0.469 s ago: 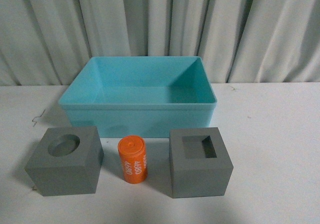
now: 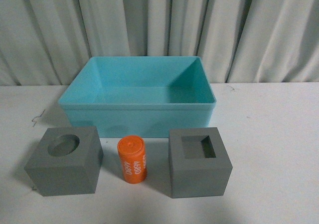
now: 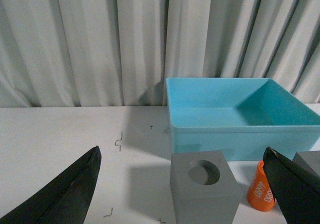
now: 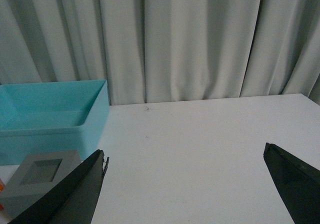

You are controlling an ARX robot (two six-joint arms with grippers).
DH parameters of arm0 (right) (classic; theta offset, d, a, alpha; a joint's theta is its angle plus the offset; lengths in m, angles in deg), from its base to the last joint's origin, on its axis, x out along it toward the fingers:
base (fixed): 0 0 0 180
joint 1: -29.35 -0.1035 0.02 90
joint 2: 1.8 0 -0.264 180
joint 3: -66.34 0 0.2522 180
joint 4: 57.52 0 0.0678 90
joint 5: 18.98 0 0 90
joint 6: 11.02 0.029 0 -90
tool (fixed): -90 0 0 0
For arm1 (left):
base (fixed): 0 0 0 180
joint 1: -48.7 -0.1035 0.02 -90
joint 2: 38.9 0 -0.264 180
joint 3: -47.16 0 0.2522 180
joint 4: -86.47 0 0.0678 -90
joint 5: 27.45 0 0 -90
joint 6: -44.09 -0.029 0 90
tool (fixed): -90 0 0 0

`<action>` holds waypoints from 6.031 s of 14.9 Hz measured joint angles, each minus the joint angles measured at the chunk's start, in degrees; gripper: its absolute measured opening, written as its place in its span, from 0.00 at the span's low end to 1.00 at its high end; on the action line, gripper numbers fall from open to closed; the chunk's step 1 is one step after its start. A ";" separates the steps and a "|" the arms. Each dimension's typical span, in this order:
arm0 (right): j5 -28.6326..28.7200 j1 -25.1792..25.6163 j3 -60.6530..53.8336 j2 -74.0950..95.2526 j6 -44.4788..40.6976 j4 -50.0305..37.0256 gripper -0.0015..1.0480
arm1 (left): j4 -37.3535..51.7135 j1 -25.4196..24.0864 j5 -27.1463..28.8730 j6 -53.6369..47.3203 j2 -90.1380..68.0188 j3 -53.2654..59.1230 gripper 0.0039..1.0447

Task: Place gray and orange parts in blue box

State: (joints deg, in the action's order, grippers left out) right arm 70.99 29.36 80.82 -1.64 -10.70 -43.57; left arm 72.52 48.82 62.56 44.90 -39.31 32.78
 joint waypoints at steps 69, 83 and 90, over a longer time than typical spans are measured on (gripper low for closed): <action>1.51 -16.31 93.83 119.97 6.95 -2.51 0.18 | 0.00 -0.07 0.00 0.00 0.00 0.00 0.94; -9.11 -22.53 127.40 149.83 15.61 21.62 0.35 | 0.00 -0.07 -0.02 0.00 0.00 0.00 0.94; -8.66 -19.61 100.10 126.29 16.41 -3.21 0.93 | 0.00 -0.07 0.00 -0.02 0.00 0.00 0.94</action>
State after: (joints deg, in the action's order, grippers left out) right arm 62.33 9.75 180.92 124.65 5.72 -46.79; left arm 72.52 48.76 62.56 44.88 -39.31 32.78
